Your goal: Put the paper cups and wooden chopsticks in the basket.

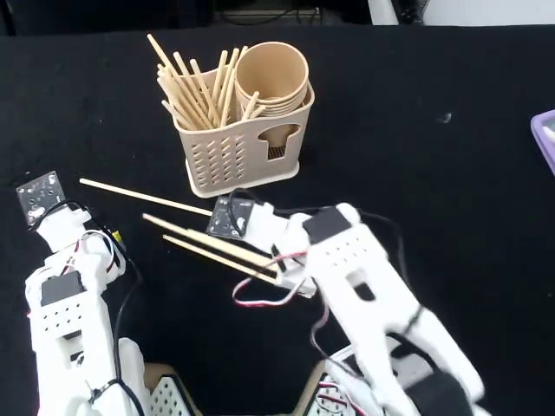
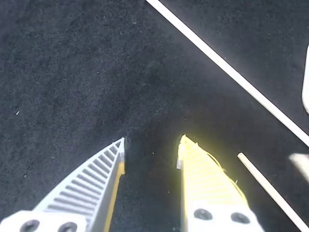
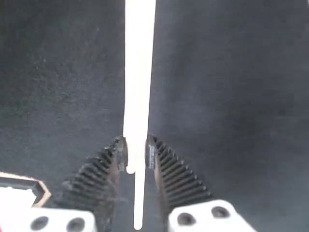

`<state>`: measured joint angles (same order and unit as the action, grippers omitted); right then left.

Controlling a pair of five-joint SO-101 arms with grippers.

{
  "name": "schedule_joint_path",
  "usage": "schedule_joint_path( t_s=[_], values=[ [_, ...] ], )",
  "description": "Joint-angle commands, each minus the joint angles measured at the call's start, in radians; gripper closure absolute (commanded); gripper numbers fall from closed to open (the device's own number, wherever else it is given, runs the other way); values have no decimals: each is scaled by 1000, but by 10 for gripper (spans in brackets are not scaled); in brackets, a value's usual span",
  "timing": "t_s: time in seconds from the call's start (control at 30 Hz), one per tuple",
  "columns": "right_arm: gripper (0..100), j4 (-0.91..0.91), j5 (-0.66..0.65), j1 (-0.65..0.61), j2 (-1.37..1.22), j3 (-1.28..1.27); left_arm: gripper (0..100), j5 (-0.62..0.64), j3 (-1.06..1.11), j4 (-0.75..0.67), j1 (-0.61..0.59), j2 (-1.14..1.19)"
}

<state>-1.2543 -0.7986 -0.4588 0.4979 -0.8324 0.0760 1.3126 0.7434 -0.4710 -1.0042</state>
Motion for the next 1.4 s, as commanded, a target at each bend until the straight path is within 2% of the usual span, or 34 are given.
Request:
schedule_joint_path(
  t_s=[0.0,0.17,0.27,0.43,0.6,0.73,0.9,1.13,1.37],
  values=[
    [988,-49,20,2,213,53,815,2,-19,-15,7,-14],
    [988,-69,170,-109,314,237,815,5,-19,-15,7,-17],
    [988,-11,252,-169,314,381,815,5,-19,-15,5,-17],
    [988,305,470,-173,283,561,815,8,-18,-15,5,-14],
    [988,661,663,-172,156,602,815,8,-18,-15,5,-14],
    [988,878,700,-167,33,622,815,6,-18,-15,5,-12],
    [988,1025,703,-133,-125,627,815,6,-18,-15,5,-12],
    [988,1030,713,-51,-295,596,815,3,-18,-12,5,-12],
    [987,1031,760,-46,-338,515,815,3,-18,-14,10,-11]
  ],
)
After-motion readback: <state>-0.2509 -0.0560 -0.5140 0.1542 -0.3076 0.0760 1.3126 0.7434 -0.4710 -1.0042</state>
